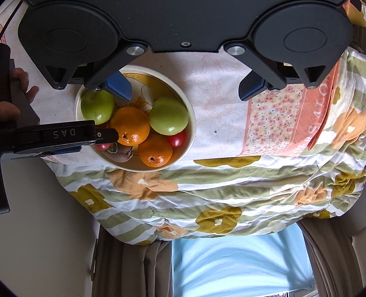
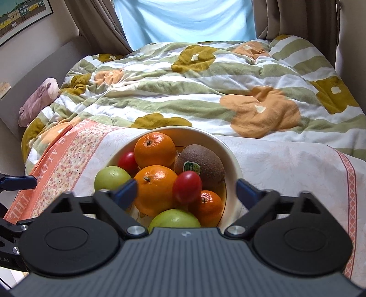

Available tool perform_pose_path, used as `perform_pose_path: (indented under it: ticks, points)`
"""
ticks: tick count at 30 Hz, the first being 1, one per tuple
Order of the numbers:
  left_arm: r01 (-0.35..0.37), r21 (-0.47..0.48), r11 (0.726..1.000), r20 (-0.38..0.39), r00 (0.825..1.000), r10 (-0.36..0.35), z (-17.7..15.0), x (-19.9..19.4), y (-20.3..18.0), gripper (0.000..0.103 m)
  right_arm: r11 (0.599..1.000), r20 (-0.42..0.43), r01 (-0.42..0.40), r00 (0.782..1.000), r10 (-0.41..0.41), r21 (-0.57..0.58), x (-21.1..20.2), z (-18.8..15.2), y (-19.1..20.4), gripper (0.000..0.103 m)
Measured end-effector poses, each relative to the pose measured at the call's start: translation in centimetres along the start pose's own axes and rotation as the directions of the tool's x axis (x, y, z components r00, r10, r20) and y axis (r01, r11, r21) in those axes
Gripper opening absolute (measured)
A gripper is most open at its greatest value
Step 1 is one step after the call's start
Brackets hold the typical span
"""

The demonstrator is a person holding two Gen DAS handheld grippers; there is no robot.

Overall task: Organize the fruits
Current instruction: 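Lower the red tomato into the bowl and open the right gripper, then withdraw both grippers from the bowl toward the tangerine and kiwi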

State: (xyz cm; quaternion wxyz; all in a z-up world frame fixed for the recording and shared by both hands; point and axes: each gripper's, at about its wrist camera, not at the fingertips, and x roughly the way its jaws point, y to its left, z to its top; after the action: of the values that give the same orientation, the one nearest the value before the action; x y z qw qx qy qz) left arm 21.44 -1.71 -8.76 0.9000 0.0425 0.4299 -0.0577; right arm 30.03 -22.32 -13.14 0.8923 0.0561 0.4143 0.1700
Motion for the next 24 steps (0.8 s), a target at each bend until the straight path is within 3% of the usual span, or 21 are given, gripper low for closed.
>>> perform_pose_path:
  ticks: [13, 24]
  points:
    - [-0.015, -0.013, 1.0, 0.042, 0.999, 0.015, 0.1, -2.3, -0.1, 0.101, 0.999, 0.032, 0.024, 0.999, -0.023, -0.036, -2.4, -0.5, 0.9, 0.103]
    - [-0.031, -0.005, 0.999, 0.135, 0.99, 0.032, 0.1, -6.9, 1.1, 0.101, 0.998, 0.083, 0.057, 0.995, -0.054, -0.041, -7.1, -0.2, 3.0, 0.103]
